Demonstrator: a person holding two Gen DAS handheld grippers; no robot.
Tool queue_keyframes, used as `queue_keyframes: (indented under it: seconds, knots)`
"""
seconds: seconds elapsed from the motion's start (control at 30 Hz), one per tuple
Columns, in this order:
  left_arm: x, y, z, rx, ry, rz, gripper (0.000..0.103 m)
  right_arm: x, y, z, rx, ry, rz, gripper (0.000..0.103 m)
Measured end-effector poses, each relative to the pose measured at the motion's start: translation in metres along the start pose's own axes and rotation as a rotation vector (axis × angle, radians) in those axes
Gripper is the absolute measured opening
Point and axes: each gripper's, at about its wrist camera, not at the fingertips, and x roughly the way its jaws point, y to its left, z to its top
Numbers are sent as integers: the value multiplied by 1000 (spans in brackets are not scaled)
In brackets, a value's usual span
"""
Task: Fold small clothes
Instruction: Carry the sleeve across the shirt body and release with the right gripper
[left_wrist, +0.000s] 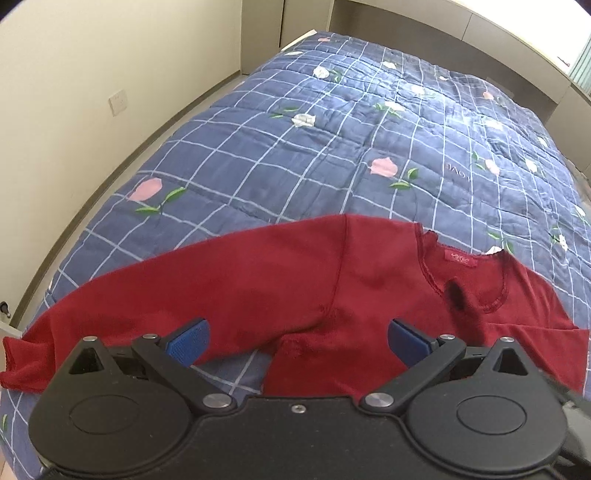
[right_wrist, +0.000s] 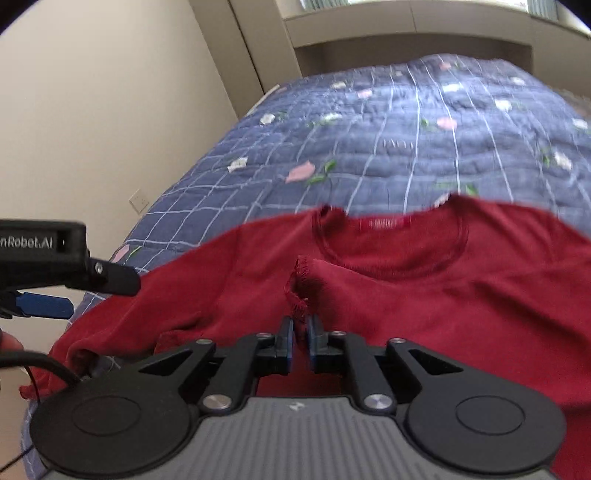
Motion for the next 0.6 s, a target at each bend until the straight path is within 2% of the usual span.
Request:
queue_keyframes:
  seconds: [0.07, 0.13, 0.2, 0.33, 0.43, 0.53, 0.6]
  knots:
    - [1, -1, -1, -2, 2, 0, 102, 2, -5, -3, 27, 7, 13, 28]
    - [2, -5, -2, 0, 3, 0, 102, -4, -8, -7, 40, 9, 22, 44]
    - [3, -9, -2, 8, 3, -2, 102, -12, -13, -9, 52, 7, 21, 56]
    - [9, -21, -4, 34, 13, -7, 102, -33, -32, -18, 76, -7, -17, 80]
    - [16, -33, -9, 63, 28, -12, 102, -55, -56, -29, 90, -19, -102, 97]
    - [27, -47, -18, 98, 51, -15, 102, -79, -85, -42, 104, -23, -232, 103]
    - [36, -58, -25, 118, 68, -22, 102, -96, -105, -51, 125, -31, -342, 103]
